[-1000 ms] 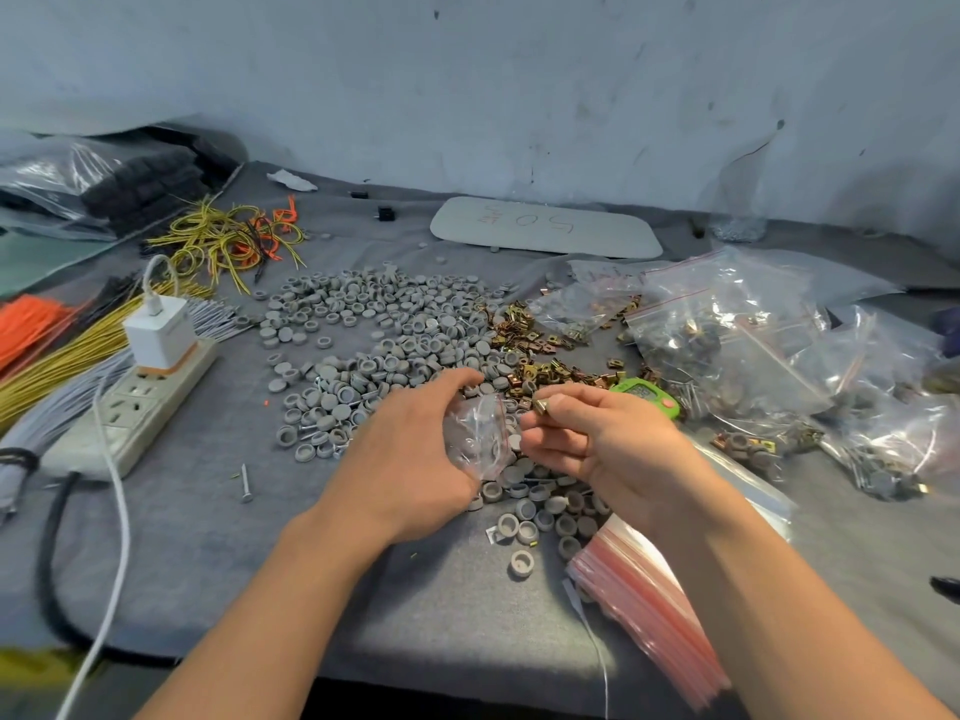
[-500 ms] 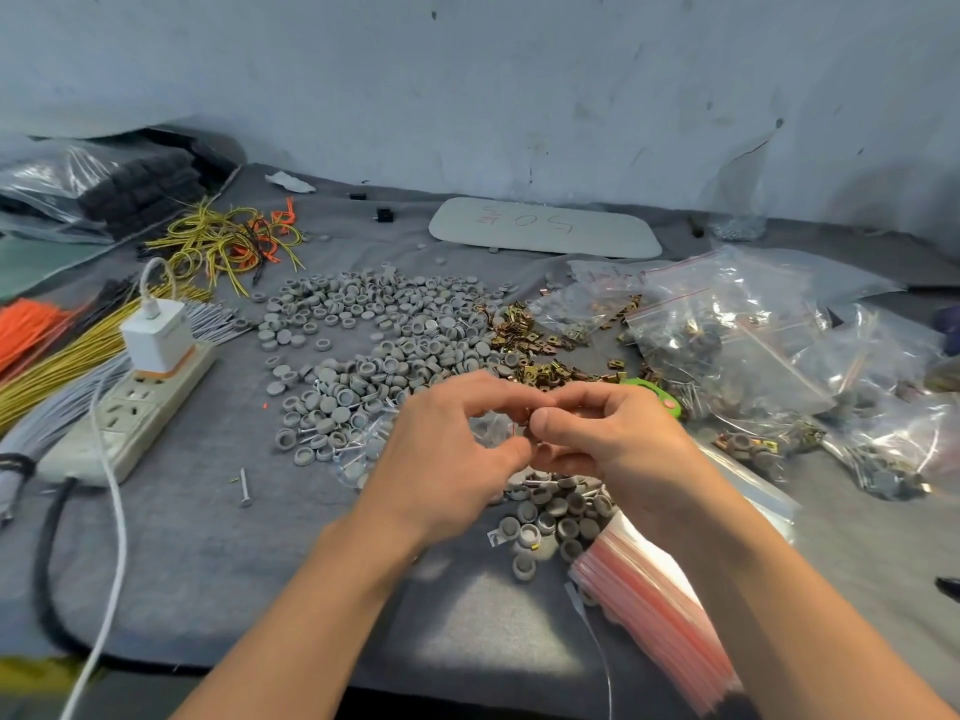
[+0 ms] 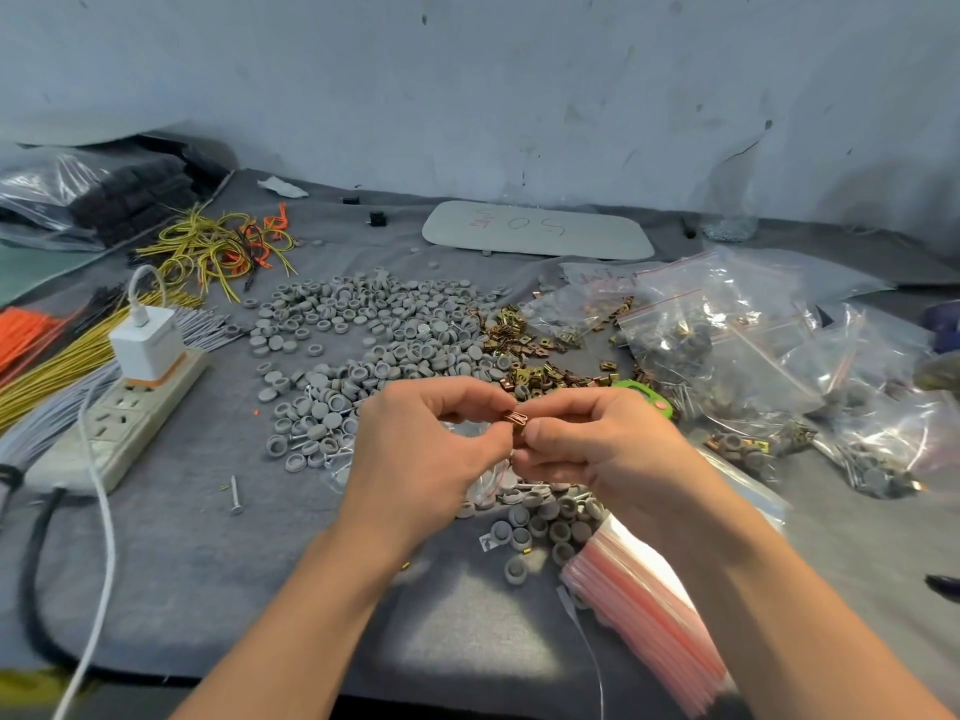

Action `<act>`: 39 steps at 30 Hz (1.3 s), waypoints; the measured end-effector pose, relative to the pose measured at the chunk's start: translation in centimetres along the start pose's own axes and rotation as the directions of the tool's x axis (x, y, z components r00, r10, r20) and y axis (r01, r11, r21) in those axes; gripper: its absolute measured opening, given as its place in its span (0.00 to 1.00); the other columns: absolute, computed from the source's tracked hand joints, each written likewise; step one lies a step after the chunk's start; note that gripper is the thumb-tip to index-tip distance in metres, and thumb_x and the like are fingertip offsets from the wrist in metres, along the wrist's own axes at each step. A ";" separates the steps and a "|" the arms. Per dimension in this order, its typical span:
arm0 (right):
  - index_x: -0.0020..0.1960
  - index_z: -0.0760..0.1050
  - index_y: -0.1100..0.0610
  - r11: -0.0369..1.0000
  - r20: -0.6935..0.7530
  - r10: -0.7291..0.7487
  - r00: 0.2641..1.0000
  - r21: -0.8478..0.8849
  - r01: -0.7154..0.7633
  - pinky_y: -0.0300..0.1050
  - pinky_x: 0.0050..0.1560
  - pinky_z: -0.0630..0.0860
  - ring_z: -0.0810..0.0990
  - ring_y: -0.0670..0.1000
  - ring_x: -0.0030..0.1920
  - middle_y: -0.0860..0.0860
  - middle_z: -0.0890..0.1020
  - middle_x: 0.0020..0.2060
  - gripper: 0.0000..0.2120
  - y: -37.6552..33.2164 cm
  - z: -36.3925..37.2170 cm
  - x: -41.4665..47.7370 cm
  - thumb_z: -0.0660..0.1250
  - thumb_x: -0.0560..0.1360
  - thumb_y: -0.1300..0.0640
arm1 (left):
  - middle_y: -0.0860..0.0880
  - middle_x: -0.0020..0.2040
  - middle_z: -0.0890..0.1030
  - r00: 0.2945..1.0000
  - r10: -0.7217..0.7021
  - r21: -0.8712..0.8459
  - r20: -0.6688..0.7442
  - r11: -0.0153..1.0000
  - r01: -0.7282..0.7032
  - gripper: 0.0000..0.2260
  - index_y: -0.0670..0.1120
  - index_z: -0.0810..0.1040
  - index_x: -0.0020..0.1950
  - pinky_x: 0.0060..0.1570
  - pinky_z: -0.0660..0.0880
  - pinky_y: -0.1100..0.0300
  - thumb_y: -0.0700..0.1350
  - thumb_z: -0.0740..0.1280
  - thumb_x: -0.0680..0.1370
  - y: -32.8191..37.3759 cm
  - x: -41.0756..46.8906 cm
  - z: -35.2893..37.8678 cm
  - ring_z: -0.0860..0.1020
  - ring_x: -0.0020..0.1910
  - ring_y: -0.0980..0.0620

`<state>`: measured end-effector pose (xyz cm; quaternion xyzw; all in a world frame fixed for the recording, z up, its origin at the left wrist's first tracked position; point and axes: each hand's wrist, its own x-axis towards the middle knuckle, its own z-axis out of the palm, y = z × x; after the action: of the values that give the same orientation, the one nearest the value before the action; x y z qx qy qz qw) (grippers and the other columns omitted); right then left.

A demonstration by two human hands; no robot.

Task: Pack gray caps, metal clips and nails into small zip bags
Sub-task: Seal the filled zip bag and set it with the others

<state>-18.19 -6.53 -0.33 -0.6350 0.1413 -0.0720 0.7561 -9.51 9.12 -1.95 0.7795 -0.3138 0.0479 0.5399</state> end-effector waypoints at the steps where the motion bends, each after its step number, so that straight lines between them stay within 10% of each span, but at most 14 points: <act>1: 0.41 0.88 0.59 1.000 -0.010 -0.009 1.000 -0.026 0.009 0.45 0.40 0.85 0.87 0.56 0.37 0.63 0.87 0.40 0.11 0.0 0.0 0.0 0.72 0.74 0.72 | 0.66 0.37 0.84 1.000 0.002 0.003 0.000 1.000 -0.002 0.10 0.61 0.87 0.40 0.45 0.72 0.77 0.44 0.80 0.69 0.0 0.0 -0.1 0.83 0.42 0.68; 12: 0.43 0.88 0.57 0.937 -0.135 -0.200 0.970 -0.316 0.149 0.59 0.50 0.85 0.88 0.59 0.39 0.58 0.87 0.36 0.10 0.8 0.5 0.3 0.75 0.71 0.70 | 0.69 0.40 0.84 1.000 0.026 0.088 -0.008 0.996 -0.025 0.11 0.63 0.86 0.43 0.46 0.71 0.78 0.47 0.80 0.67 0.4 -0.2 0.0 0.81 0.46 0.70; 21: 0.43 0.86 0.63 0.999 -0.148 -0.035 0.988 -0.046 0.029 0.46 0.41 0.85 0.87 0.59 0.37 0.63 0.87 0.39 0.06 1.1 1.8 0.6 0.74 0.76 0.61 | 0.69 0.44 0.84 0.994 0.072 0.091 -0.082 0.994 -0.065 0.15 0.62 0.86 0.46 0.50 0.71 0.78 0.43 0.75 0.66 0.5 -0.1 0.6 0.81 0.48 0.70; 39: 0.39 0.86 0.61 0.972 0.149 0.025 0.989 -0.233 0.011 0.38 0.36 0.78 0.81 0.53 0.30 0.60 0.86 0.37 0.12 0.3 -0.9 -0.1 0.70 0.80 0.62 | 0.65 0.36 0.84 0.998 -0.019 0.018 0.053 1.000 0.018 0.14 0.65 0.86 0.42 0.37 0.74 0.74 0.52 0.73 0.58 1.1 -0.5 0.7 0.83 0.39 0.67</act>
<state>-18.60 -7.25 -0.76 -0.7224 0.0935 -0.0042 0.6851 -10.68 8.48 -1.60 0.7882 -0.3204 0.0251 0.5249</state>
